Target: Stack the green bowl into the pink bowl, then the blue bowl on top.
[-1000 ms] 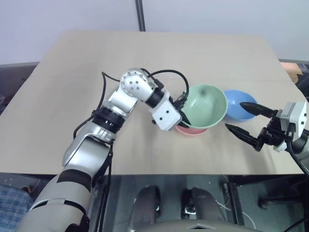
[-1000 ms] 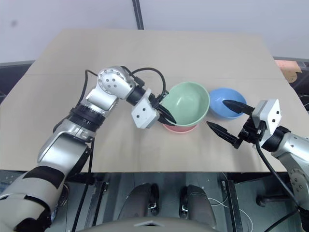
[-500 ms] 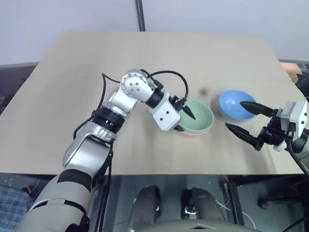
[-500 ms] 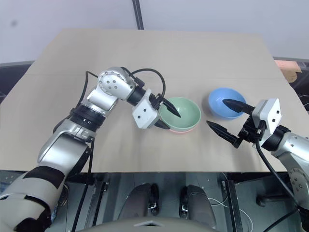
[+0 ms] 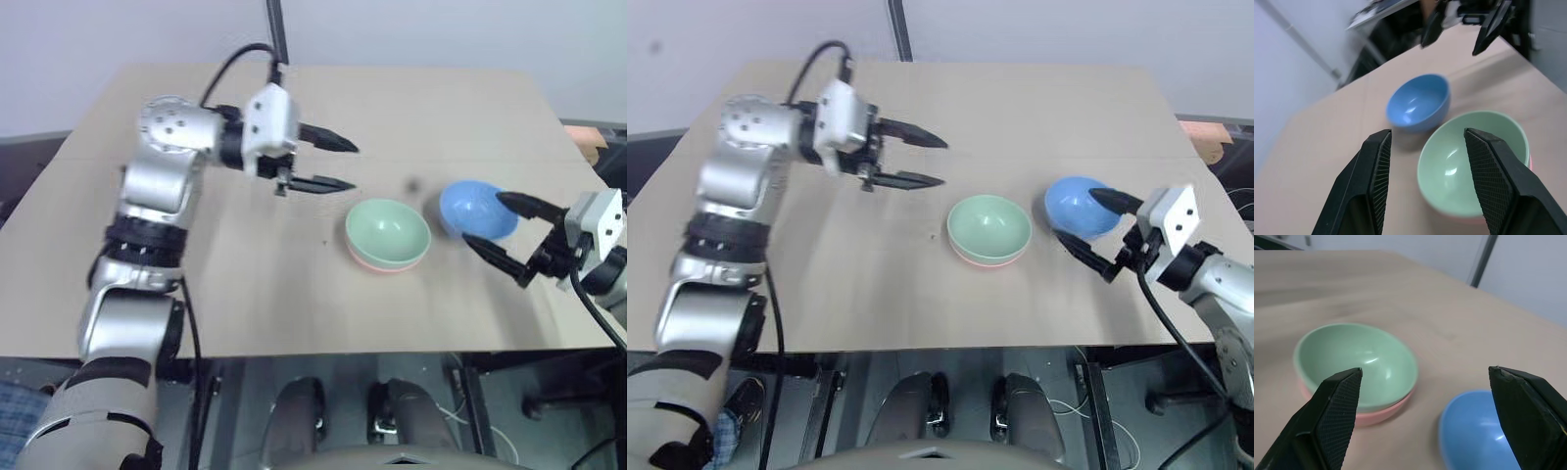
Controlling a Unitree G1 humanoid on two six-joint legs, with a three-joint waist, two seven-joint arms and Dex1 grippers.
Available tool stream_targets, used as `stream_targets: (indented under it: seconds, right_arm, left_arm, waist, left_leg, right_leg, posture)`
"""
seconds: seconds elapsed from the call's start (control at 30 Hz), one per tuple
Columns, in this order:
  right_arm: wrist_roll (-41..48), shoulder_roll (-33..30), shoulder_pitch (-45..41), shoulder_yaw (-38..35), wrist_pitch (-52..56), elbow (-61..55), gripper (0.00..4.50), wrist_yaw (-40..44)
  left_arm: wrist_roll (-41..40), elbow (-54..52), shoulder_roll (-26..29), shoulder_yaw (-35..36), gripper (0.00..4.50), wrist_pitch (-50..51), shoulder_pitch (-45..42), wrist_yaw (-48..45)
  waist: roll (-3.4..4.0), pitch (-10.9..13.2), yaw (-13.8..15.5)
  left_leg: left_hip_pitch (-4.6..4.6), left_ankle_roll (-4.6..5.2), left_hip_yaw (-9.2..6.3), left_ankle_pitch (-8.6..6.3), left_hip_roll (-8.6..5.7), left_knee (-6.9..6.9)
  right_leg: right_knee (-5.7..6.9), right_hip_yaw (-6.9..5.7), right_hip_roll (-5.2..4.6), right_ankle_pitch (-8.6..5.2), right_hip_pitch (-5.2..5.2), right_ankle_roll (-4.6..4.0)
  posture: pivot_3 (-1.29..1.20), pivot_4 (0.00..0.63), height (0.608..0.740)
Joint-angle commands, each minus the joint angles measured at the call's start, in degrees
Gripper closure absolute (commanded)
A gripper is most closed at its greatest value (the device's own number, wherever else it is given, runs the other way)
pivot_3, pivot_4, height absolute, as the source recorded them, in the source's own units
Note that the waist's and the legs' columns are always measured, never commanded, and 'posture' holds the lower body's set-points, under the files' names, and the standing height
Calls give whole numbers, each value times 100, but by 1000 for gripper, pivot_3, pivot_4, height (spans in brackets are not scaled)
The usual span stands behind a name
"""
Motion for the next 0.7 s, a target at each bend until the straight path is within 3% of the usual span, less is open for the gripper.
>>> stream_targets:
  seconds: [0.03, 0.33, 0.7]
  right_arm:
    - [-262, -65, -309, 227, 24, 151, 0, -103]
    - [-1053, -177, -1201, 1160, 101, 1101, 0, 97]
    - [-2047, -336, -2256, 2372, 788, 2165, 0, 438]
  left_arm:
    - [-64, -166, 252, 431, 2014, 448, 421, 430]
    - [-432, -134, 819, 1270, 2014, 1175, 1355, 664]
    - [-655, -247, 1263, 1450, 2014, 1219, 2131, -15]
  waist:
    - [0, 0, 15]
    - [2, 6, -2]
    - [8, 9, -63]
  left_leg:
    - [0, 0, 0, 0, -1, 0]
    - [-5, 0, 3, 0, 0, 1]
    - [-7, -1, 8, 0, 0, -7]
  right_leg:
    - [1, -1, -1, 0, 0, 0]
    - [2, -1, -6, 0, -5, -1]
    - [3, -1, -11, -1, -14, -2]
  posture:
    - [0, 150, 740]
    - [0, 150, 740]
    - [0, 150, 740]
